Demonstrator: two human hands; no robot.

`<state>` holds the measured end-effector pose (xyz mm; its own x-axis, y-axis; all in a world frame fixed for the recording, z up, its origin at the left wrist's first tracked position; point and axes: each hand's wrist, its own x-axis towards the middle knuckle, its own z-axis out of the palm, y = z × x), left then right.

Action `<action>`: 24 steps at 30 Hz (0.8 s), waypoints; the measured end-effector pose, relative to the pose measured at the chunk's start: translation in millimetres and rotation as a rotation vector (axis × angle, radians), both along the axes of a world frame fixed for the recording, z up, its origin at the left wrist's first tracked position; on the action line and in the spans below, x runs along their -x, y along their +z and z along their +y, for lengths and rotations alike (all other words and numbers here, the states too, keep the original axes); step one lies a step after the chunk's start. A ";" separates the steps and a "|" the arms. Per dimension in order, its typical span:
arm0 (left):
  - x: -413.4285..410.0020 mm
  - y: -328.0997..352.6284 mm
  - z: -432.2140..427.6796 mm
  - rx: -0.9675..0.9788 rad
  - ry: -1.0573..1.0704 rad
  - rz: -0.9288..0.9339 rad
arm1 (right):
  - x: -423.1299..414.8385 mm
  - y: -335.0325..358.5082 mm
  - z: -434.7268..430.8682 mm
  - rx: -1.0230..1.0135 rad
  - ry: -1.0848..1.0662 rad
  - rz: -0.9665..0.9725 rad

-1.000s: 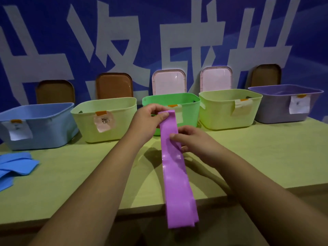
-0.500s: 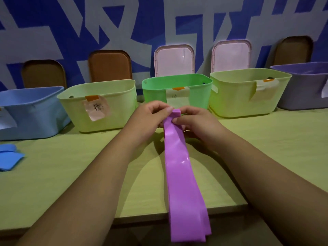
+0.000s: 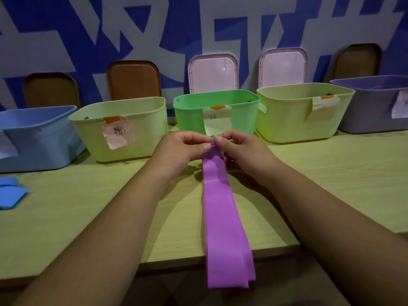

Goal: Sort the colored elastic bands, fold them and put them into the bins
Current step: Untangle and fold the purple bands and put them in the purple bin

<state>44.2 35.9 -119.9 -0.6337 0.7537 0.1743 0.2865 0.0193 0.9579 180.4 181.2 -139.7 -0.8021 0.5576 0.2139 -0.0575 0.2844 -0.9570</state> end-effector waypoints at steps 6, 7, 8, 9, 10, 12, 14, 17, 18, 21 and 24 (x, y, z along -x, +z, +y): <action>-0.6 1.7 1.2 -0.084 -0.060 -0.265 | 3.6 -3.4 6.1 0.068 0.065 0.046; -0.5 2.0 1.7 -0.100 -0.069 -0.328 | 4.0 -3.1 6.2 0.093 0.075 0.062; -0.6 2.0 2.1 -0.102 -0.072 -0.376 | 4.6 -3.0 6.6 0.106 0.079 0.076; -0.1 1.4 2.8 -0.090 -0.070 -0.406 | 4.8 -2.6 6.4 0.110 0.081 0.085; 0.3 0.6 3.2 -0.069 -0.071 -0.410 | 5.0 -2.8 7.0 0.109 0.083 0.093; 0.2 -1.3 3.8 -0.048 -0.084 -0.384 | 5.2 -3.1 7.7 0.109 0.080 0.104; 0.4 -2.9 3.8 -0.064 -0.073 -0.347 | 5.5 -3.7 8.5 0.101 0.073 0.101; 3.2 -5.1 3.4 -0.075 -0.012 -0.236 | 3.8 -2.8 6.8 0.098 0.080 0.063; 3.6 -5.6 3.2 -0.076 -0.002 -0.212 | 2.8 -2.4 5.9 0.108 0.084 0.052; 2.0 -6.3 2.4 -0.091 -0.013 -0.207 | 0.4 -1.0 4.0 0.147 0.087 0.054; -1.4 -4.6 1.7 -0.090 -0.013 -0.189 | 2.1 -3.8 6.4 0.130 0.038 0.044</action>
